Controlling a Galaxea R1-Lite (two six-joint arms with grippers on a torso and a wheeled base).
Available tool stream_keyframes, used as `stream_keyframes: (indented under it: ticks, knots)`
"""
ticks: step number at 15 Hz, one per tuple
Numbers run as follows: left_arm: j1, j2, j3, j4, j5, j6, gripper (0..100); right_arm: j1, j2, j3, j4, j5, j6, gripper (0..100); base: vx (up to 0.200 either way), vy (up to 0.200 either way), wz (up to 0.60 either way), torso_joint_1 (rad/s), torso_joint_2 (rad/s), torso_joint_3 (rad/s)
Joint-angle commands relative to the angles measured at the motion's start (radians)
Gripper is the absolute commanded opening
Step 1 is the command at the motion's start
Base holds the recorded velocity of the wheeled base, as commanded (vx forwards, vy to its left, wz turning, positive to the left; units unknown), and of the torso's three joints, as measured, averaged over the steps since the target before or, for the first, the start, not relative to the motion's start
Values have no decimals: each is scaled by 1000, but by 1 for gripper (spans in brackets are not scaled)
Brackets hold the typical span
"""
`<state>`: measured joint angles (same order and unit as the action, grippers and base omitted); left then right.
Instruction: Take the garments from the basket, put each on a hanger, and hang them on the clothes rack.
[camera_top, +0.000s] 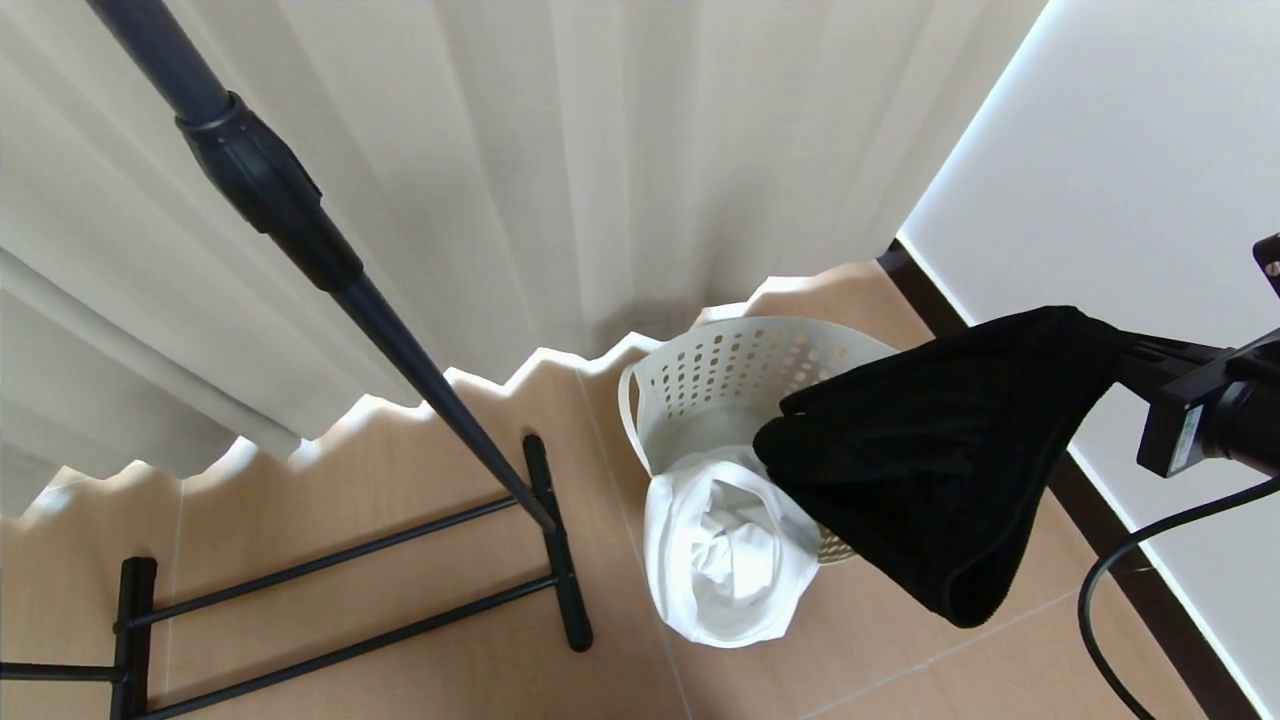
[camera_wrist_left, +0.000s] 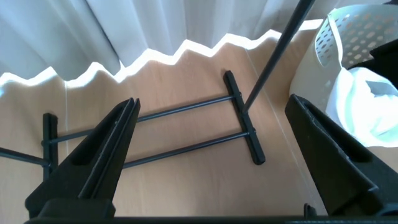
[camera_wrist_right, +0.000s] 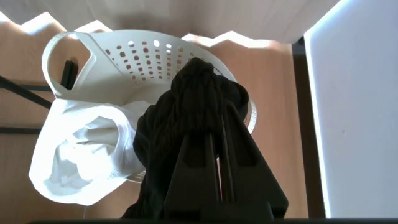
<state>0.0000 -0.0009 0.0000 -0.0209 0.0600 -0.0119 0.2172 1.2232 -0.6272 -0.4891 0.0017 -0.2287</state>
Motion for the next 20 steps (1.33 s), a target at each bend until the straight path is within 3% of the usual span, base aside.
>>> stream_keyframes:
  ticks: [1,12,20]
  knots:
    - [0,1,0,-1,0,0,100,-4,7,14,-16,1,-1,0,0,0,0,-7,2,212]
    - [0,1,0,-1,0,0,100,-4,9,31,-49,4,-1,0,0,0,0,3,-1,198]
    - [0,1,0,-1,1,-2,100,-4,4,35,-49,21,-31,0,0,0,0,72,-391,-117]
